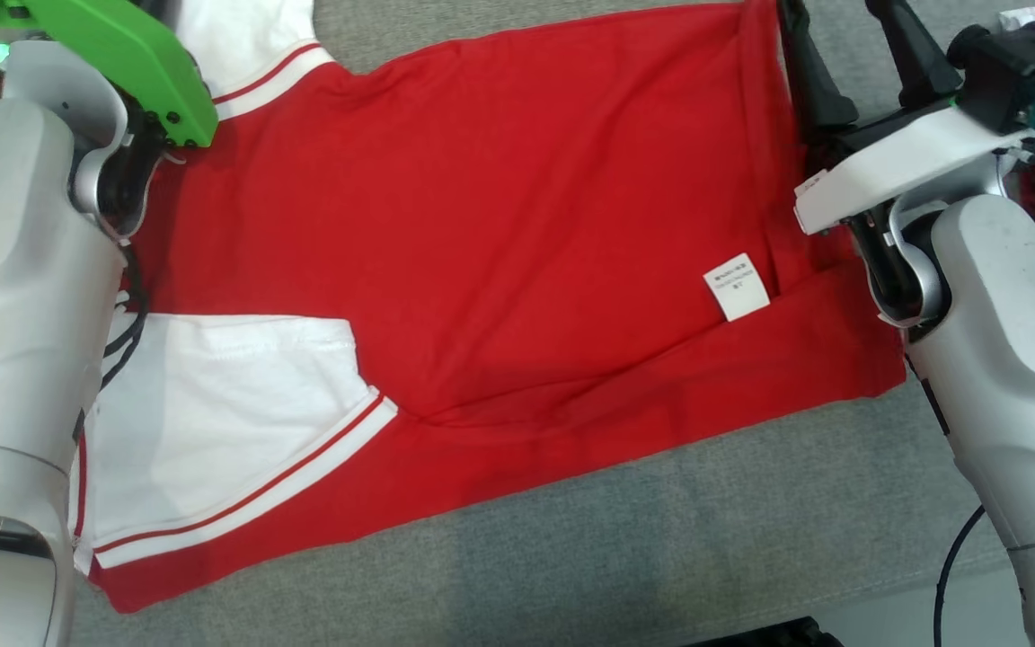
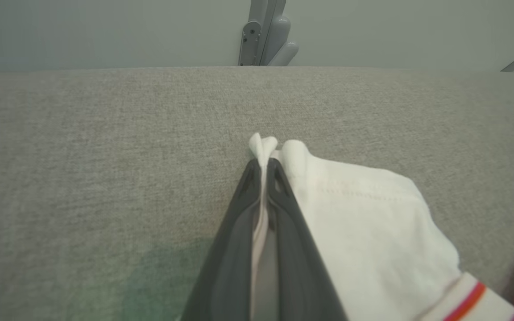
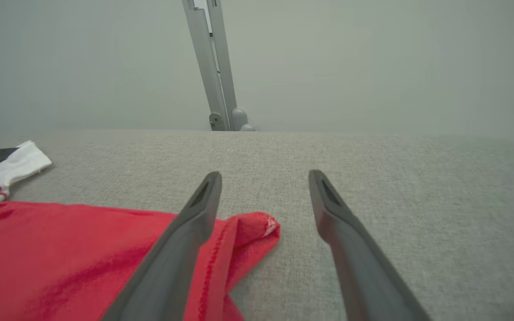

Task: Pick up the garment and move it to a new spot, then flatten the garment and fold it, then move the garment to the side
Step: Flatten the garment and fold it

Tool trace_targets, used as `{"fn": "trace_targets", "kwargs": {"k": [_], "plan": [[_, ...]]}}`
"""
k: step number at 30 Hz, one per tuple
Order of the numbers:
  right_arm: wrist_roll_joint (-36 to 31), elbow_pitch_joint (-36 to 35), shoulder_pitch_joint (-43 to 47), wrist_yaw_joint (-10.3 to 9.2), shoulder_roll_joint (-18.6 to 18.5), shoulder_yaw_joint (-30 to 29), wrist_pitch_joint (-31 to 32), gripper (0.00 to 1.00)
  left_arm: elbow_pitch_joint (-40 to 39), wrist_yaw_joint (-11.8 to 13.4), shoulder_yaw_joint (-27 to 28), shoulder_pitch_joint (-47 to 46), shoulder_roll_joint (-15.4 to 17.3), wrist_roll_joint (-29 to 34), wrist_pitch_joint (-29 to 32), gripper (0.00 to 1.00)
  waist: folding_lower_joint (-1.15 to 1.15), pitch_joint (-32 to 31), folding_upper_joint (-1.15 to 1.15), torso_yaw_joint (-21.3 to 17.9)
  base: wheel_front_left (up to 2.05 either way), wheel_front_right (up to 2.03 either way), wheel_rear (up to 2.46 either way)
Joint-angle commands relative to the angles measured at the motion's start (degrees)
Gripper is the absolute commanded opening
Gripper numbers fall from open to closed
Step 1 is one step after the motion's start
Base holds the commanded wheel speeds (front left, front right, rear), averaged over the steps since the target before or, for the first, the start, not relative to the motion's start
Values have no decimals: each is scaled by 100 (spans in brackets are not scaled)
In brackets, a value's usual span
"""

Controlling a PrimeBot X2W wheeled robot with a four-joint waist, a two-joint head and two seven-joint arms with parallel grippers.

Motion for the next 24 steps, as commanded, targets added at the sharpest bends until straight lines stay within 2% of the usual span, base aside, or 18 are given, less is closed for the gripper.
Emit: {"fn": "trace_targets", "kwargs": {"k": [1,8,10,11,19,24], "plan": [[161,212,-99,-10,-85,120,94,100,-17,-15,-105,-90,-9,-55,-57,0,-1,107,0,265,0,0,0],[714,624,-417,-10,-394,656,760,100,-28,-15,-484,-200,27,-351,-276,0,-1,122,0,372,0,0,0],[845,615,-518,-10,-514,781,952,29,-14,-15,-582,-220,48,-438,-341,0,-1,117,0,365,0,0,0],[918,614,-567,-10,-559,821,1056,0,-5,-15,-627,-236,53,-482,-374,0,-1,113,0,365,0,0,0],[1388,374,-882,-10,-863,877,1491,0,-28,-14,-848,-413,167,-684,-776,0,-1,37,0,428,0,0,0],[1703,101,-1005,-10,-1094,822,1530,0,-204,-14,-925,-596,225,-782,-1134,0,-1,-55,0,539,0,0,0]]}}
